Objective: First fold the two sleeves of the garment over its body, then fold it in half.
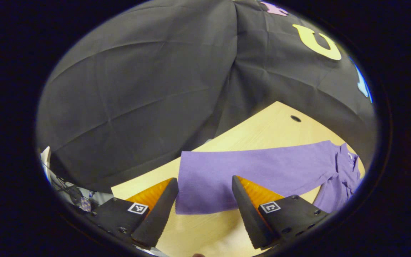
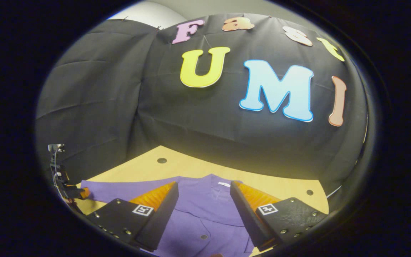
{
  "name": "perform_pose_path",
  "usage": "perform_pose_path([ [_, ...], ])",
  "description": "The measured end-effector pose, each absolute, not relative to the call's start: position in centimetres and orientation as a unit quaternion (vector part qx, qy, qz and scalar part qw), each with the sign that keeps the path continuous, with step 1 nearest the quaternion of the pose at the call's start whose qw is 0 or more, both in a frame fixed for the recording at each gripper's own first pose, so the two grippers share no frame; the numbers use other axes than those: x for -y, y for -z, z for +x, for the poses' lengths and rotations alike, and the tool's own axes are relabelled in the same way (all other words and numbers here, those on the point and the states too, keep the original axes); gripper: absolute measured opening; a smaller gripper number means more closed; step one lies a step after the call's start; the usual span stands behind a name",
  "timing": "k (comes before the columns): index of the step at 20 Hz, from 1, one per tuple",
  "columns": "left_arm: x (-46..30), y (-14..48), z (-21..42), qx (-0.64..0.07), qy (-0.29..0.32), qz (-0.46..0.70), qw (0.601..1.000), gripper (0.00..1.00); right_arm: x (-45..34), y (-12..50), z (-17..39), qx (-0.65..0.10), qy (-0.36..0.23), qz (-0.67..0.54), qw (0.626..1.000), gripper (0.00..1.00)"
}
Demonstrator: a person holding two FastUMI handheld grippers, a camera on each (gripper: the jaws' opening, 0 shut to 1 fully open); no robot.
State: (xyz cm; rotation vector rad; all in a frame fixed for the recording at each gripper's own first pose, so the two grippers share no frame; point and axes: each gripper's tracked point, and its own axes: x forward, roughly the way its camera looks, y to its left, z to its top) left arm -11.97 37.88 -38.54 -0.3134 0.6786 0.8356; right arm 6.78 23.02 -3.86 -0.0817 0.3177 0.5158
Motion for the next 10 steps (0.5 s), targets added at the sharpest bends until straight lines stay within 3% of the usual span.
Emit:
perform_pose_path([
  [7, -37.8, 40.8, -11.7, -0.349, -0.405, -0.138, 0.833, 0.95, -23.0, 4.0, 5.6, -0.164, -0.265, -0.037, 0.949, 0.9],
  [9, -37.5, 40.9, -11.5, -0.35, -0.403, -0.131, 0.836, 1.0, -23.3, 4.2, 5.3, -0.167, -0.271, -0.034, 0.947, 0.91],
  [10, -37.6, 40.7, -11.5, -0.348, -0.404, -0.133, 0.836, 0.92, -23.5, 4.3, 5.0, -0.169, -0.274, -0.03, 0.946, 0.91],
])
